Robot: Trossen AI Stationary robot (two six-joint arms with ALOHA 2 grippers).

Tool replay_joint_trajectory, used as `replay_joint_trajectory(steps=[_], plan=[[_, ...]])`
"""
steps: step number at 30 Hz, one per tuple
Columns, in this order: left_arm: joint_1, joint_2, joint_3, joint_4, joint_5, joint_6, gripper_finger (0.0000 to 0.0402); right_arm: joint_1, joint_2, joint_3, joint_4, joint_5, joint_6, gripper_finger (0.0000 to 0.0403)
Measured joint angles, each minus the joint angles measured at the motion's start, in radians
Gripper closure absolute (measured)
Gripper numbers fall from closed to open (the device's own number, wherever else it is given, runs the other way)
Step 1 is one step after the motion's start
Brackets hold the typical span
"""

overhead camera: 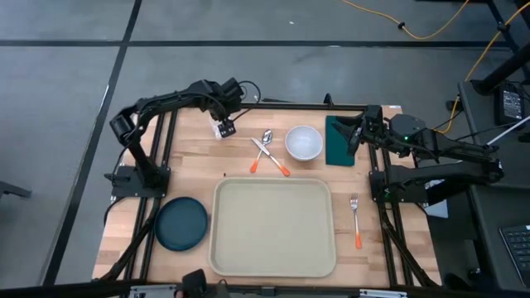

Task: Set up tray
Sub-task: Put the white cup on the top left of the light brown serving tray

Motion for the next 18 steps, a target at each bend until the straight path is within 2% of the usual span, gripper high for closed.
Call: replay_joint_trajectory(steps=[13, 18], plan=[[0.007, 0.085, -0.024, 0.026, 0.026, -0.003, 0.0151, 0.0, 0.0, 0.0, -0.002, 0.0, -0.009, 0.0258], [0.008, 0.118, -0.024, 0.051, -0.009, -0.007, 0.0174, 0.0, 0.0, 0.0, -0.002, -0.002, -0.005, 0.0258]])
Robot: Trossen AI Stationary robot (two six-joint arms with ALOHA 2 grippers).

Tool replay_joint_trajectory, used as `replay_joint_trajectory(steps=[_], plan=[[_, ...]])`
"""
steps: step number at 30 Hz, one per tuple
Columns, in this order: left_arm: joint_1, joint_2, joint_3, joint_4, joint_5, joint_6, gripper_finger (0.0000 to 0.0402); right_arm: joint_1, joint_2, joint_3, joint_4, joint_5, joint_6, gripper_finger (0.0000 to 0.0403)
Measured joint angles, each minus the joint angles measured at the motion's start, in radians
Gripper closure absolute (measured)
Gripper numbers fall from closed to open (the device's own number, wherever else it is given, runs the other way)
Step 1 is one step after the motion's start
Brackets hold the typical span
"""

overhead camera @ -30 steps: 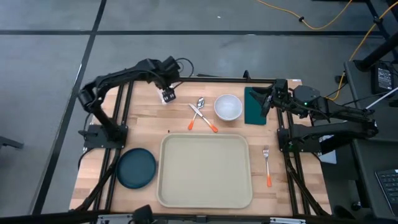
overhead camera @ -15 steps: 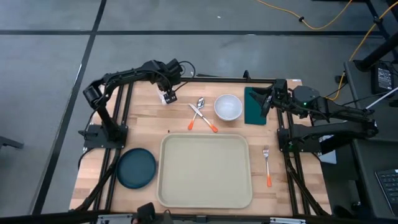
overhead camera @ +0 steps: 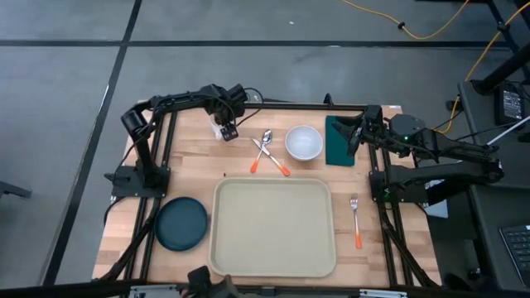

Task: Set up tray
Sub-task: Put the white cup on the top left of the light brown serving tray

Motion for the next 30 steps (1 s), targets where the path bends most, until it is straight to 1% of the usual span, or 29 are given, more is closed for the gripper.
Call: replay_joint_trajectory(steps=[3, 5, 7, 11, 12, 14, 17, 21, 23, 27, 30], plan=[[0.003, 0.007, 0.0, 0.003, -0.067, -0.004, 0.021, 0.0, 0.0, 0.0, 0.0, -0.014, 0.008, 0.0258], [0.009, 0.007, 0.0, 0.003, -0.082, -0.011, 0.0244, 0.0, 0.0, 0.0, 0.0, -0.026, 0.01, 0.0258], [0.014, 0.007, 0.0, 0.002, -0.075, -0.016, 0.0284, 0.0, 0.0, 0.0, 0.0, -0.04, 0.011, 0.0258], [0.023, 0.005, 0.0, -0.006, -0.028, -0.022, 0.0378, 0.0, 0.0, 0.0, 0.0, -0.046, 0.022, 0.0258], [0.023, 0.005, 0.0, -0.005, -0.023, -0.023, 0.0388, 0.0, 0.0, 0.0, 0.0, -0.046, 0.022, 0.0258], [0.02, 0.0, 0.0, -0.015, -0.01, -0.029, 0.0394, 0.0, 0.0, 0.0, 0.0, -0.046, 0.022, 0.0258], [0.0, -0.017, 0.012, -0.048, -0.024, -0.032, 0.0397, 0.0, 0.0, 0.0, 0.0, -0.046, 0.022, 0.0258], [-0.06, -0.071, 0.09, -0.153, -0.049, -0.053, 0.0398, 0.0, 0.0, 0.0, 0.0, -0.045, 0.021, 0.0258], [-0.098, -0.108, 0.137, -0.187, -0.024, -0.09, 0.0398, 0.0, 0.0, 0.0, 0.0, -0.045, 0.018, 0.0258], [-0.184, -0.197, 0.225, -0.187, 0.071, -0.201, 0.0398, 0.0, 0.0, 0.0, 0.0, -0.042, -0.003, 0.0258], [-0.262, -0.255, 0.275, -0.184, 0.082, -0.318, 0.0398, 0.0, 0.0, 0.0, 0.0, -0.042, -0.034, 0.0258]])
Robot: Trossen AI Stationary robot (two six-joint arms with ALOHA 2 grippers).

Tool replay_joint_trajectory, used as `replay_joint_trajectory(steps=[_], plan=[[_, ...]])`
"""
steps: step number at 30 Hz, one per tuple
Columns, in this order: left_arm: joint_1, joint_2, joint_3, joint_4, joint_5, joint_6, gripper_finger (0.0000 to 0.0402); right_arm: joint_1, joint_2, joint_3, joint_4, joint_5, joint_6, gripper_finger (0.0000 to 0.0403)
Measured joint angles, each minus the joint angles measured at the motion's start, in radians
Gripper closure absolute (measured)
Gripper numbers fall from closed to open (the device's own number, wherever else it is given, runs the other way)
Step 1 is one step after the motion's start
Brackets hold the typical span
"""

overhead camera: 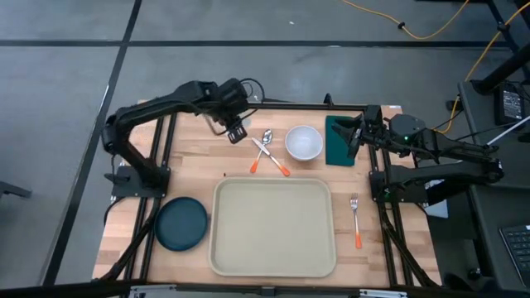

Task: Set up tray
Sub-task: Put the white cup on the top left of the light brown serving tray

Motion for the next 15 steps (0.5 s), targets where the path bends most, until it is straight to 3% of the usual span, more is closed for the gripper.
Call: replay_joint_trajectory(steps=[10, 15], plan=[[-0.376, -0.028, 0.047, -0.002, -0.074, -0.369, 0.0399, 0.0, 0.0, 0.0, 0.0, -0.007, -0.046, 0.0258], [-0.496, -0.027, 0.047, -0.012, -0.097, -0.49, 0.0399, 0.0, 0.0, 0.0, -0.001, -0.051, -0.04, 0.0258]])
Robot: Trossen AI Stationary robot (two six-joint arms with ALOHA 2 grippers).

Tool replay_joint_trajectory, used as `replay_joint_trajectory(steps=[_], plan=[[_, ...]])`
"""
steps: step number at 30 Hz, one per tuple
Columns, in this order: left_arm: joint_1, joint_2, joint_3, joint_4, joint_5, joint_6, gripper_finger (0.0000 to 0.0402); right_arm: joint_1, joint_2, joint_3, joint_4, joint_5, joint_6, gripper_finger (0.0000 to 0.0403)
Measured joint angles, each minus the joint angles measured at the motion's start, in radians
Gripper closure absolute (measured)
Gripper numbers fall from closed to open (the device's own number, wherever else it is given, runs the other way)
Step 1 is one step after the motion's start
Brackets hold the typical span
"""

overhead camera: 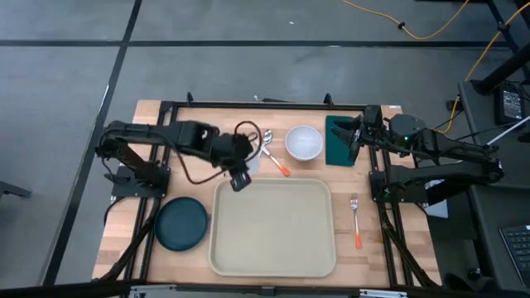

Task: Set up tray
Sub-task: Put the white cup on the top left of the light brown serving tray

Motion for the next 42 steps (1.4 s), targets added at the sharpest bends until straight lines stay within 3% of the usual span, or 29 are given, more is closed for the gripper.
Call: replay_joint_trajectory(steps=[7, 17, 22, 29, 42], plan=[[-0.107, 0.034, -0.046, -0.157, -0.061, -0.066, 0.0399, 0.0, 0.0, 0.0, -0.001, -0.002, 0.052, 0.0258], [-0.182, 0.227, -0.128, -0.122, -0.012, 0.071, 0.0399, 0.0, 0.0, 0.0, -0.081, -0.002, 0.079, 0.0258], [-0.182, 0.292, -0.127, -0.027, 0.005, 0.087, 0.0399, 0.0, 0.0, 0.0, -0.09, -0.016, 0.096, 0.0258], [-0.181, 0.357, -0.129, 0.015, 0.021, 0.086, 0.0399, 0.0, 0.0, 0.0, -0.088, -0.113, 0.097, 0.0258], [-0.162, 0.329, -0.248, 0.081, 0.048, 0.031, 0.0399, 0.001, 0.0, 0.0, -0.089, -0.161, 0.091, 0.0258]])
